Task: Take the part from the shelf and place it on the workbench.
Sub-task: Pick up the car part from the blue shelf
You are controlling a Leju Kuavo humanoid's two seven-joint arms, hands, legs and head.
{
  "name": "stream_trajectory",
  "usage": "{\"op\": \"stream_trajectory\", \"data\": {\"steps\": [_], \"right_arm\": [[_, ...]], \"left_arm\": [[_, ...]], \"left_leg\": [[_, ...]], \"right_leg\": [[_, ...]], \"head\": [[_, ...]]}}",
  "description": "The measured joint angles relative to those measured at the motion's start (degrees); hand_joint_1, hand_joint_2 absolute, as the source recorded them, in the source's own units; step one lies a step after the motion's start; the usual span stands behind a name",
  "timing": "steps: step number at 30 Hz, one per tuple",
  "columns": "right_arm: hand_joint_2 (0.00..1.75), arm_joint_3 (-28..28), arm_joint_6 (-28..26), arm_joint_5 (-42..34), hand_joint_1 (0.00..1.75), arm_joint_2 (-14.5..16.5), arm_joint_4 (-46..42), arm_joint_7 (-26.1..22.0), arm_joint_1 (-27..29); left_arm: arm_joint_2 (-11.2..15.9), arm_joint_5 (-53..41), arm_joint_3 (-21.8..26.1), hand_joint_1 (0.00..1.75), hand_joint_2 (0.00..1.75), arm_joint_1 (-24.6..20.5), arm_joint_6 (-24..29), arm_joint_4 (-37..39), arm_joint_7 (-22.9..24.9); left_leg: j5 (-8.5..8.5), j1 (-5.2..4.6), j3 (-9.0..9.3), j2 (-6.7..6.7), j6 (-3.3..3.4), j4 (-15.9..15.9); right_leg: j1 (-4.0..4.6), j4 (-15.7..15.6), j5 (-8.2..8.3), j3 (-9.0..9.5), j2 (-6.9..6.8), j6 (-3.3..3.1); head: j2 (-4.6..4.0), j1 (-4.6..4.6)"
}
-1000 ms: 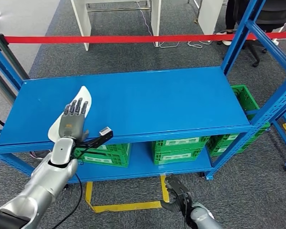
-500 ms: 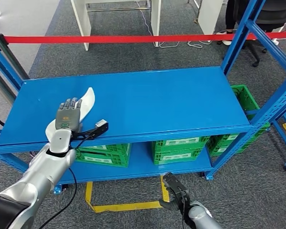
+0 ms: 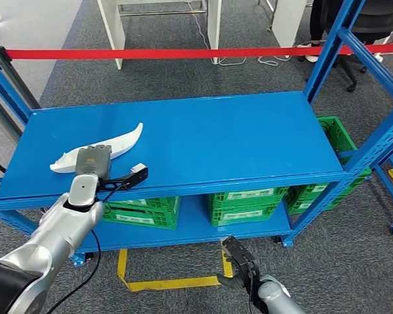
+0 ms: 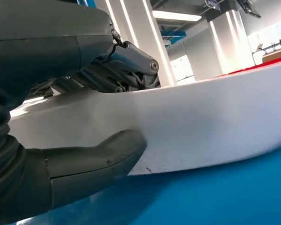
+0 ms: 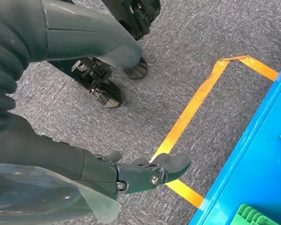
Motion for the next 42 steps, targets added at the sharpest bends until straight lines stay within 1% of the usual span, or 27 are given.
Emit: {"op": "stream_trajectory", "data": {"steps": [5,10,15,17,20,22,23,25,26,27,29,32,36,40,42], "right_arm": [[1.75,-0.04,0.07,-0.04,0.0,0.0,0.13,-0.07,-0.22],[1.75,-0.13,0.11,0.08,0.0,0.0,0.39,-0.4,-0.39],[1.75,-0.14,0.07,0.22,0.0,0.0,0.57,-0.54,-0.41],[1.75,-0.19,0.02,0.44,0.0,0.0,0.61,-0.6,-0.41],[1.75,-0.48,-0.3,0.73,0.0,-0.02,0.72,-0.83,-0.34],[1.75,-0.79,-0.96,0.91,0.0,-0.07,0.8,-1.12,-0.06],[1.75,-1.0,-1.41,0.99,0.0,-0.11,0.81,-1.35,0.21],[1.75,-1.51,-2.21,1.15,0.0,-0.25,0.82,-1.86,1.01],[1.75,-1.74,-2.52,1.21,0.0,-0.35,0.82,-2.07,1.47],[1.75,-1.91,-2.71,1.25,0.0,-0.45,0.82,-2.22,1.88],[1.75,-2.22,-2.9,1.31,0.0,-0.6,0.82,-2.4,2.49],[1.75,-2.67,-2.94,1.41,0.0,-0.69,0.82,-2.5,2.82],[1.75,-3.11,-3.31,1.45,0.0,-0.74,0.81,-2.76,3.19],[1.75,-3.81,-5.25,2.38,0.0,-0.91,0.58,-4.99,4.28],[1.75,-4.14,-6.67,3.23,0.0,-0.97,0.22,-6.62,4.74]], "left_arm": [[-0.14,-0.2,-0.02,1.75,1.75,-0.42,-0.71,0.7,-0.45],[-0.49,0.19,-0.03,1.75,1.75,-0.42,0.45,1.14,-6.01],[-0.84,0.92,-0.07,1.75,1.75,-0.31,1.61,1.26,-7.94],[-0.87,2.52,-0.07,1.75,1.75,0.03,3.96,1.19,-10.9],[-1.07,6.83,-0.02,1.75,1.75,1.37,9.16,0.28,-17.13],[-1.38,12.87,0.35,1.75,1.75,3.17,11.98,-1.84,-22.85],[-1.57,17.72,0.75,1.75,1.75,4.55,12.48,-3.88,-26.52],[-1.86,28.11,1.5,1.75,1.75,8.06,11.73,-9.57,-33.27],[-1.92,32.02,1.71,1.75,1.75,9.9,11.12,-12.67,-35.49],[-1.95,34.36,1.77,1.75,1.75,11.54,10.66,-15.42,-36.65],[-1.95,36.13,1.81,1.75,1.75,13.98,10.03,-19.8,-37.27],[-1.88,37.96,1.94,1.75,1.75,15.92,9.26,-23.79,-37.73],[-1.92,48.32,2.9,1.75,1.75,19.26,6.71,-29.34,-42.39],[-1.84,56.07,3.93,1.75,1.75,25.74,5.82,-38.08,-46.45],[-1.83,59.65,4.67,1.75,1.75,29.07,4.94,-42.43,-48.37]], "left_leg": [[0.0,0.0,0.01,0.0,0.0,0.0],[0.0,0.0,0.0,-0.02,0.0,0.0],[0.0,0.0,-0.01,-0.01,0.0,0.0],[0.0,0.0,0.0,-0.01,0.0,0.0],[0.0,0.0,0.0,-0.01,0.0,0.01],[0.0,-0.01,0.0,0.0,0.0,0.01],[0.0,-0.01,0.0,0.0,0.0,0.01],[-0.02,-0.02,-0.01,0.0,0.01,0.01],[-0.02,-0.02,-0.03,0.0,0.02,0.01],[-0.03,-0.02,-0.05,0.0,0.02,0.01],[-0.03,-0.02,-0.11,0.0,0.03,0.0],[-0.02,-0.01,-0.13,0.0,0.03,0.0],[-0.06,-0.14,-0.16,0.0,0.09,0.24],[-0.21,-0.26,-0.3,0.0,0.34,0.42],[0.01,-0.27,-0.29,0.06,0.69,0.23]], "right_leg": [[0.0,0.0,0.01,0.0,0.0,-0.01],[0.0,0.0,0.02,-0.01,-0.05,-0.02],[0.0,0.0,0.02,-0.01,-0.01,-0.02],[0.0,0.0,0.02,-0.01,-0.03,-0.02],[0.0,0.0,0.02,-0.01,-0.01,-0.02],[-0.01,0.0,0.02,-0.01,0.01,-0.02],[-0.01,0.0,0.01,-0.02,0.01,-0.02],[-0.02,-0.01,0.0,-0.03,0.01,-0.01],[-0.02,-0.01,0.0,-0.04,0.01,-0.01],[-0.02,-0.01,-0.01,-0.07,0.01,0.0],[-0.02,-0.01,-0.01,-0.12,0.0,0.0],[-0.01,-0.01,0.0,-0.15,-0.01,0.0],[-0.09,-0.08,0.11,-0.14,0.05,0.13],[-0.22,-0.13,0.13,-0.17,0.07,0.31],[-0.28,-0.31,0.37,-0.12,0.19,0.69]], "head": [[0.0,-0.01],[0.0,0.01],[0.0,0.01],[0.0,0.0],[0.0,0.0],[0.0,0.01],[0.0,0.01],[0.0,0.0],[0.0,0.0],[0.0,0.0],[0.0,0.0],[0.0,0.0],[0.0,-0.01],[0.0,-0.02],[0.0,-0.02]]}}
